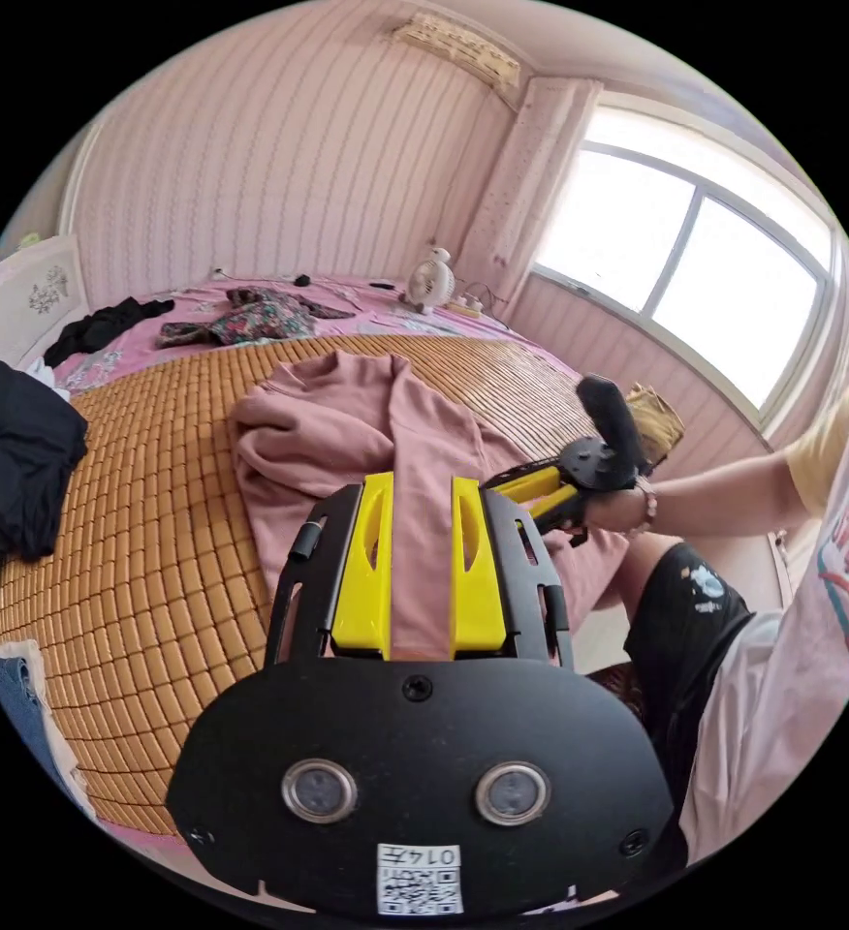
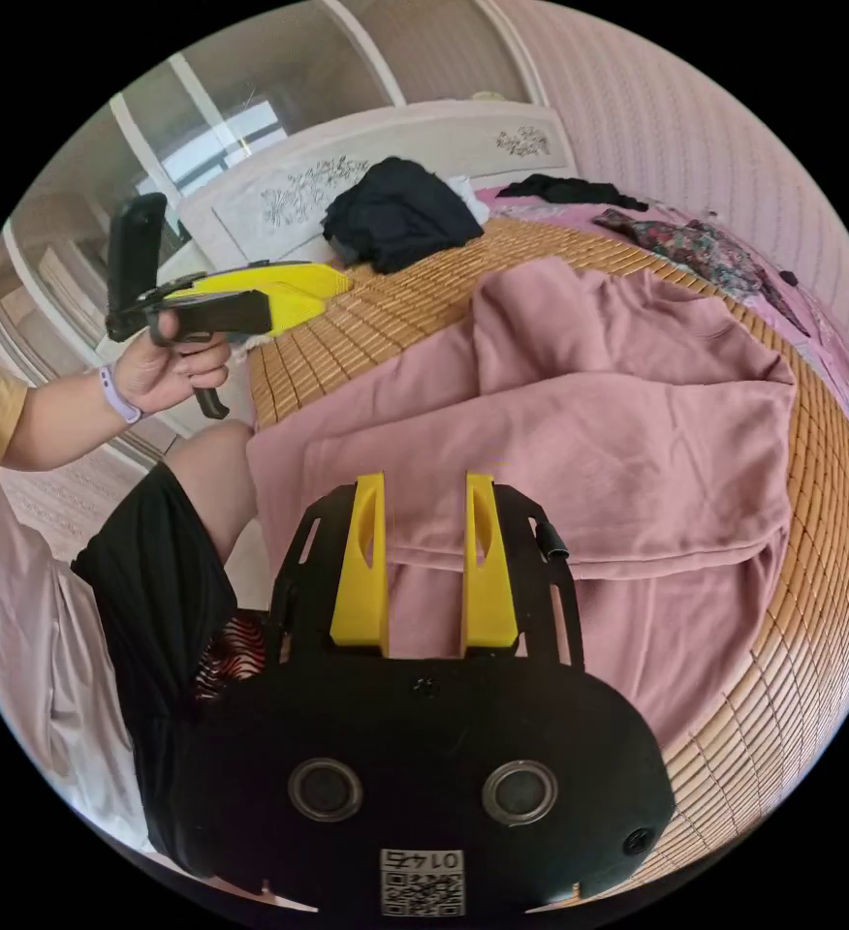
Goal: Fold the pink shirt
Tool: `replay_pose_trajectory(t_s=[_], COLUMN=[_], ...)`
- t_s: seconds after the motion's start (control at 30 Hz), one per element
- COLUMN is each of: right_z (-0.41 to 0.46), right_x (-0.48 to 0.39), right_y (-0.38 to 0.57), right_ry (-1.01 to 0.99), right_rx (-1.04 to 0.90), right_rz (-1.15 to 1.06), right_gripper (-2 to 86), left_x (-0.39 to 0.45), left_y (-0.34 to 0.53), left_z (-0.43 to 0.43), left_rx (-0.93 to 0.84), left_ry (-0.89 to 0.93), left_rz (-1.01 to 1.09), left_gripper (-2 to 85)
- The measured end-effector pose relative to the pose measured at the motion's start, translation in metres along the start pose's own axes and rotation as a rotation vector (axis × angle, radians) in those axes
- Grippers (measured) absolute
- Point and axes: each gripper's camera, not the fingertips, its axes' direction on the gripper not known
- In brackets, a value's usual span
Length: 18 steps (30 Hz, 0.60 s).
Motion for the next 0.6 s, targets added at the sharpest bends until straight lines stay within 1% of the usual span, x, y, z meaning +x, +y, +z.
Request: replay_pose_trajectory(t_s=[0.03,0.07,0.1,0.2,0.27,0.33,0.37,0.4,0.43,0.47,0.5,0.53,0.57,0.6], right_z=[0.001,0.0,0.001,-0.021,-0.053,-0.114,-0.13,-0.162,-0.192,-0.206,-0.23,-0.25,-0.259,-0.272], right_x=[-0.008,-0.012,-0.012,0.012,0.033,0.074,0.085,0.106,0.123,0.13,0.14,0.146,0.149,0.157], right_y=[0.004,0.006,0.004,0.001,0.008,0.036,0.047,0.073,0.104,0.12,0.151,0.182,0.197,0.223], right_ry=[0.093,0.145,0.157,0.049,-0.009,-0.091,-0.113,-0.128,-0.093,-0.058,0.029,0.124,0.176,0.269], right_rx=[0.062,0.071,0.046,0.031,0.15,0.403,0.471,0.609,0.732,0.78,0.851,0.896,0.905,0.892], right_rz=[-0.033,-0.048,-0.068,0.005,0.087,0.279,0.332,0.432,0.522,0.566,0.637,0.686,0.71,0.757], right_gripper=[6.1,5.8,5.3,4.0,3.2,2.2,1.9,1.4,1.5,1.5,1.5,1.6,1.6,1.6], left_x=[0.012,0.034,0.055,0.093,0.105,0.113,0.116,0.117,0.116,0.114,0.112,0.112,0.114,0.116], left_y=[0.007,0.018,0.025,0.029,0.022,0.011,0.004,-0.003,-0.007,-0.016,-0.025,-0.029,-0.036,-0.042], left_z=[0.005,0.016,0.028,0.051,0.064,0.081,0.095,0.108,0.114,0.125,0.137,0.144,0.161,0.179], left_rx=[-0.015,-0.048,-0.077,-0.093,-0.086,-0.106,-0.129,-0.146,-0.149,-0.146,-0.147,-0.154,-0.188,-0.249], left_ry=[0.015,0.047,0.072,0.079,0.107,0.147,0.149,0.132,0.122,0.103,0.1,0.098,0.078,0.042], left_rz=[0.007,0.029,0.066,0.153,0.18,0.221,0.244,0.254,0.253,0.239,0.237,0.248,0.282,0.32], left_gripper=[9.0,9.3,9.5,10.2,10.6,11.3,11.7,12.2,12.4,12.9,13.3,13.6,14.0,13.4])
